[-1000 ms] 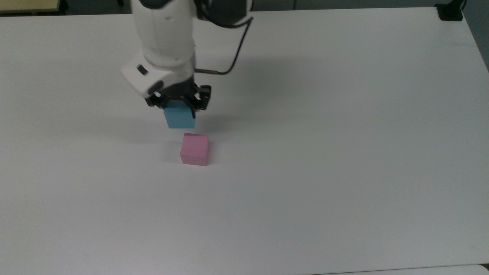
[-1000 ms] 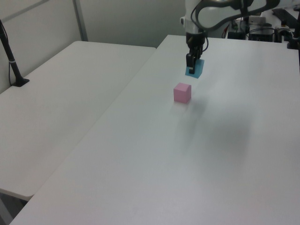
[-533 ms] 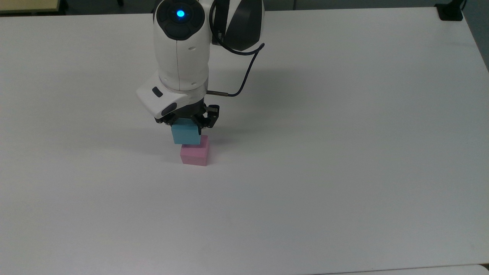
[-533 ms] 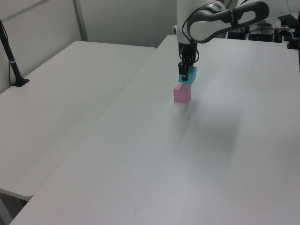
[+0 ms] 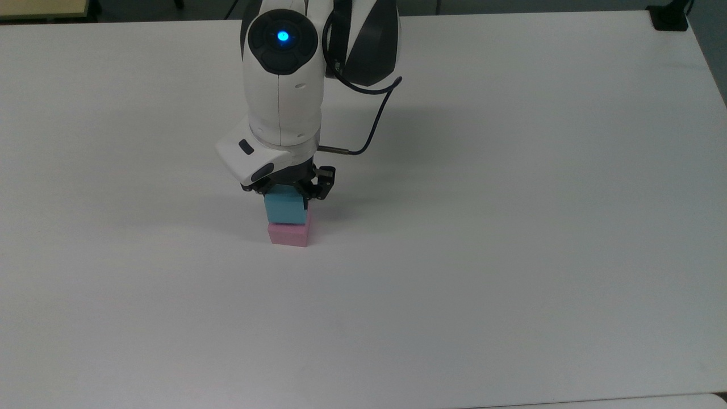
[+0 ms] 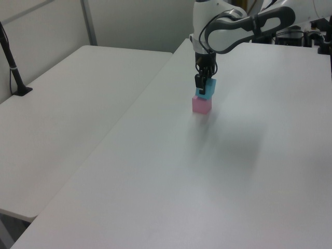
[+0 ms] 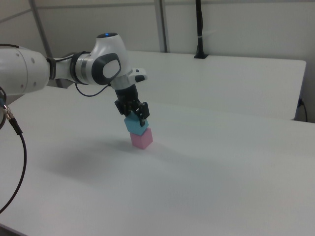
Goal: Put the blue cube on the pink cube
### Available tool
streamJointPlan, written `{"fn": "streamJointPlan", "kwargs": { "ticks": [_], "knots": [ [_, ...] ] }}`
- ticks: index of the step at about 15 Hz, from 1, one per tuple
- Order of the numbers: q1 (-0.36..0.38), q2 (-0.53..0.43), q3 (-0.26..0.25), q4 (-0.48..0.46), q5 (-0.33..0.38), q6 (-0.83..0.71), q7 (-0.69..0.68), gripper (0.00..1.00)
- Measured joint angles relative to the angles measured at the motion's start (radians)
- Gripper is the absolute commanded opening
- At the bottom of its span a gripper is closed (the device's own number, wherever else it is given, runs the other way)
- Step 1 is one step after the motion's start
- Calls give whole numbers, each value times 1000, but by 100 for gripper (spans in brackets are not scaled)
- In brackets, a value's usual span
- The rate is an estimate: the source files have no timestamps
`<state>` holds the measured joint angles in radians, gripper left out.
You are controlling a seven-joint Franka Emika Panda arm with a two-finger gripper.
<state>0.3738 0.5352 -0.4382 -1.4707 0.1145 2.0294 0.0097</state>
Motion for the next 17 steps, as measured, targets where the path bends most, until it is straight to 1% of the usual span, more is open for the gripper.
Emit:
{"fn": "streamJointPlan", "kwargs": {
  "ticks": [1, 2, 4, 6, 10, 12, 14, 15, 16, 17],
  "knots": [
    [-1, 2, 0, 0, 0, 14, 8, 49],
    [-3, 3, 0, 0, 0, 21, 14, 99],
    [-6, 3, 0, 0, 0, 22, 15, 100],
    [-4, 11, 0, -6, -19, 22, 13, 100],
    [-2, 19, 0, 1, -21, 22, 18, 100],
    [-3, -8, -1, 14, -21, 22, 28, 100],
    [-4, -101, 2, 13, -21, -51, 31, 100],
    [-9, -157, 12, 10, -27, -118, 31, 100],
    [-30, -251, 43, -5, -54, -210, 34, 100],
    [-61, -316, 81, -23, -74, -263, 35, 100]
  ]
}}
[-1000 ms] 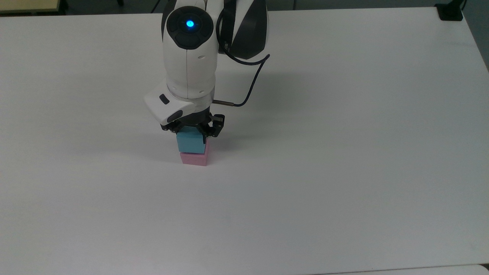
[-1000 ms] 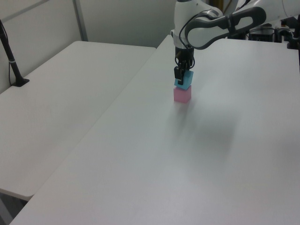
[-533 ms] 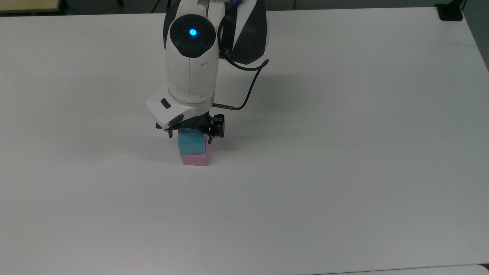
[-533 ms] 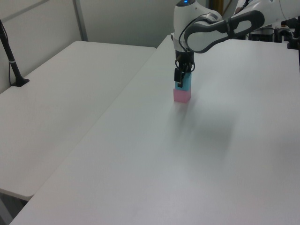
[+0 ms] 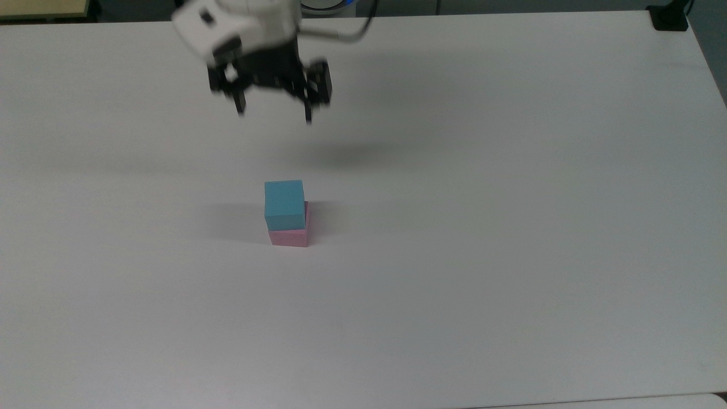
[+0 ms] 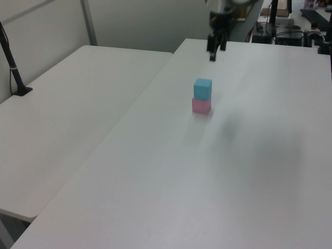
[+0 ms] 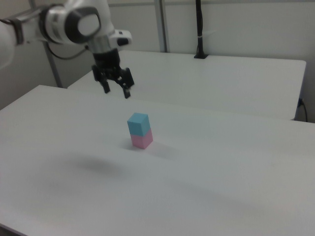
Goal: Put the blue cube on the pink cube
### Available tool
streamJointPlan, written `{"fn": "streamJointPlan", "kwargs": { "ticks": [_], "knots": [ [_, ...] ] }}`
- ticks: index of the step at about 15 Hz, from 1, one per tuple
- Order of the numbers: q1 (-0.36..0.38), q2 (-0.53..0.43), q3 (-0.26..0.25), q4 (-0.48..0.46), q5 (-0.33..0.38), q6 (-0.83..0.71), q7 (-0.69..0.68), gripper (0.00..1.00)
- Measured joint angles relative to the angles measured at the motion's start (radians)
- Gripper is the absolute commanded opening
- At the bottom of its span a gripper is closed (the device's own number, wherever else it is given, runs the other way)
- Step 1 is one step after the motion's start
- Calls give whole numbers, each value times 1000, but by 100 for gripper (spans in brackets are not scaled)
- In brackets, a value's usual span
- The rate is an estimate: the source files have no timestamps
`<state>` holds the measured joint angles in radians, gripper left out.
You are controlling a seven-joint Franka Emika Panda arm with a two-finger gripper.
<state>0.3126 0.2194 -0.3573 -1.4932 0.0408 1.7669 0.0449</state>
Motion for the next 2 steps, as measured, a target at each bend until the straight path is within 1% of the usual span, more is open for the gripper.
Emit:
{"fn": "streamJointPlan", "kwargs": {
  "ticks": [1, 2],
  "knots": [
    [-79, -106, 82, -48, -22, -53, 1, 100],
    [-120, -163, 121, -85, -26, -64, 1, 100]
  ]
}}
